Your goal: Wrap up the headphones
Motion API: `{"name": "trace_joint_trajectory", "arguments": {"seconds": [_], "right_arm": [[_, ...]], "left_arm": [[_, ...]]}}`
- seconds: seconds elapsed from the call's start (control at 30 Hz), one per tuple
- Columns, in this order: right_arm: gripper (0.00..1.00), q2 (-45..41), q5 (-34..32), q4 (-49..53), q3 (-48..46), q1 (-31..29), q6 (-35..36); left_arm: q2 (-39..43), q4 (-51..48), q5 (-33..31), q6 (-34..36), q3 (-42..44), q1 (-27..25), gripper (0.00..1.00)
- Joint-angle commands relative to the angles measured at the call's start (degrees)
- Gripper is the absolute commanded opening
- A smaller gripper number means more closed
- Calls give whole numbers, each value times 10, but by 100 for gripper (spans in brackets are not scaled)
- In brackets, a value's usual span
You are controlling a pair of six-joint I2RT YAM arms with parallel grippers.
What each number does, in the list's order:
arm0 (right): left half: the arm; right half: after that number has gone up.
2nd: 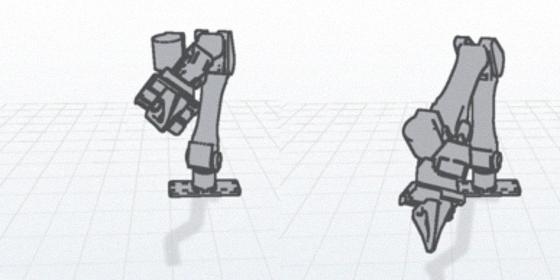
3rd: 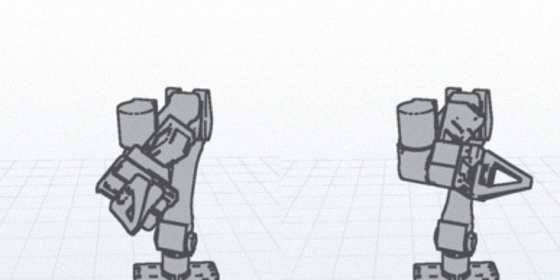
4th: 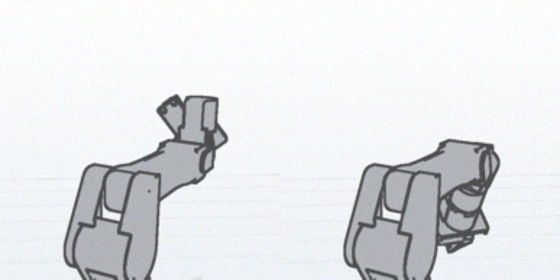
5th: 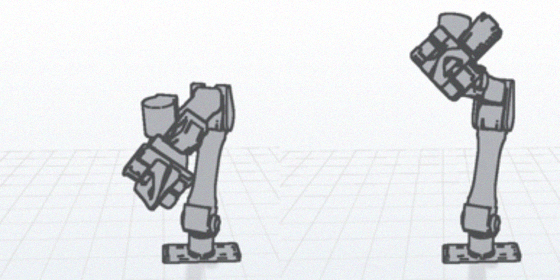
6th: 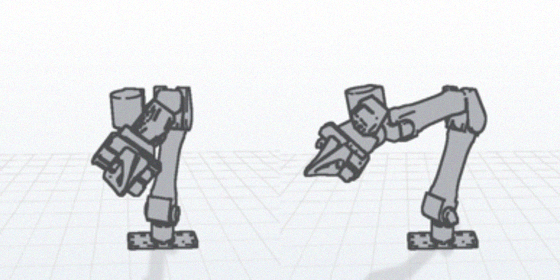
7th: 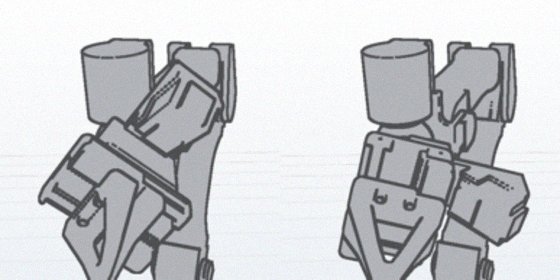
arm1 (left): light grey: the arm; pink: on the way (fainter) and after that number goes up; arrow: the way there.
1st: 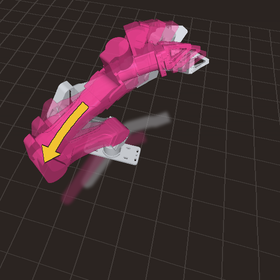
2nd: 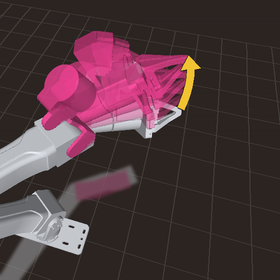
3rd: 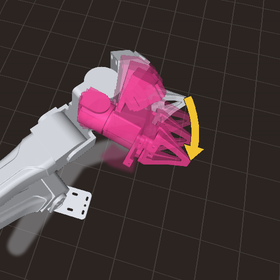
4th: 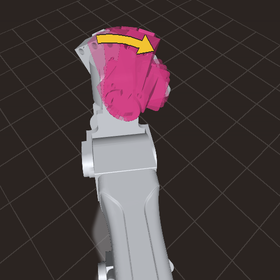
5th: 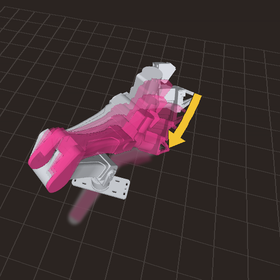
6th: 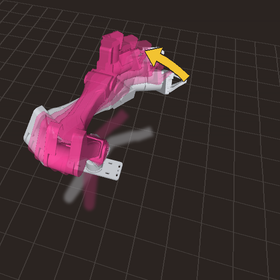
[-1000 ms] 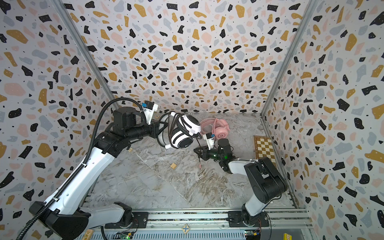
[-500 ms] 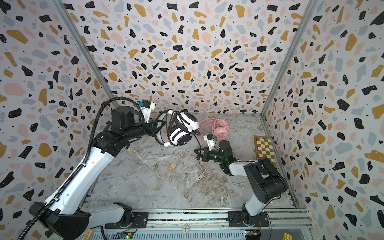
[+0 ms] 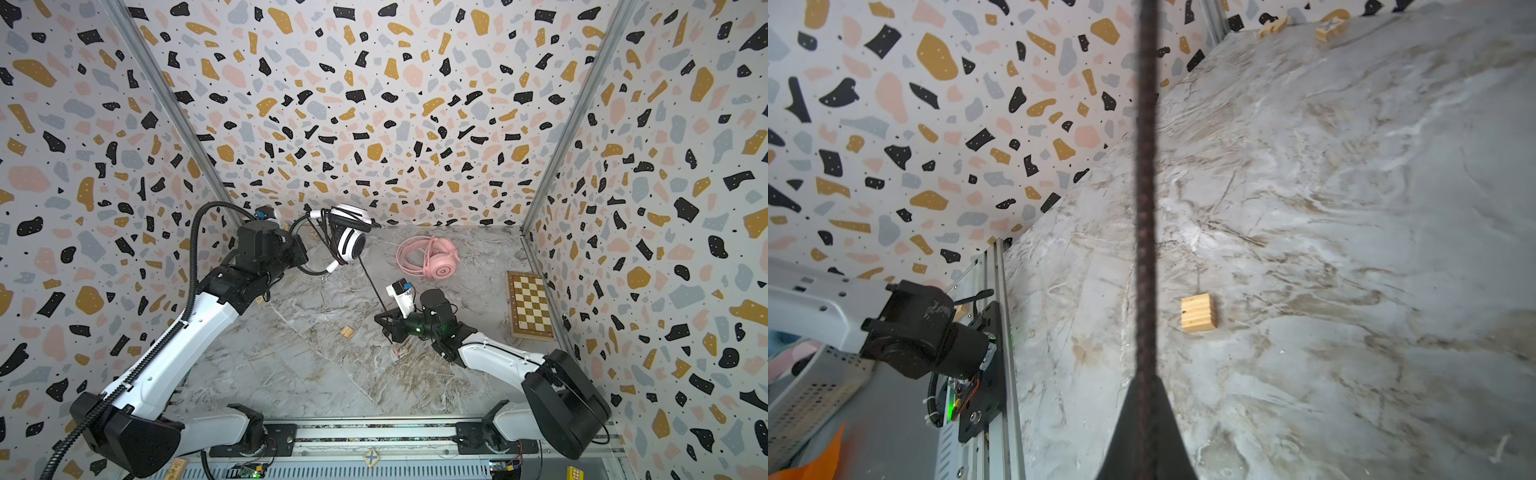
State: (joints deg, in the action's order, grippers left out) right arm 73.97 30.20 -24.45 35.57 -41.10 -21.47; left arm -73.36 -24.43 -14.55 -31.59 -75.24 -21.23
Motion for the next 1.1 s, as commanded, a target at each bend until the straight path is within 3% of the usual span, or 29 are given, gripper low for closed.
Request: {"name": "trace_joint_trajectory", "arguments": {"seconds": [0.0,0.13,0.27,0.37,0.57,0.67,0.87,1.07], "right_arm": [[6,-47,-48,137,34,-44,47],[6,-72,-94,213,78,-94,70],[7,-81,-139,280,137,-116,108],[7,-78,-184,334,196,-119,148],[7,-64,-314,404,293,-120,235],[7,-51,-349,418,327,-121,255],[8,-23,-333,411,362,-120,288],[8,-24,-237,391,357,-121,280]], "left_arm": [[-6,112,-119,-51,-7,4,0],[-48,87,-140,-50,-17,3,0],[-90,49,-139,-2,-28,-16,0],[-110,12,-191,30,-30,-47,0],[-125,-32,-188,123,-9,-97,0],[-135,-57,-136,172,-2,-111,0],[-146,-70,-13,223,16,-123,0],[-138,-24,65,220,43,-125,0]]}}
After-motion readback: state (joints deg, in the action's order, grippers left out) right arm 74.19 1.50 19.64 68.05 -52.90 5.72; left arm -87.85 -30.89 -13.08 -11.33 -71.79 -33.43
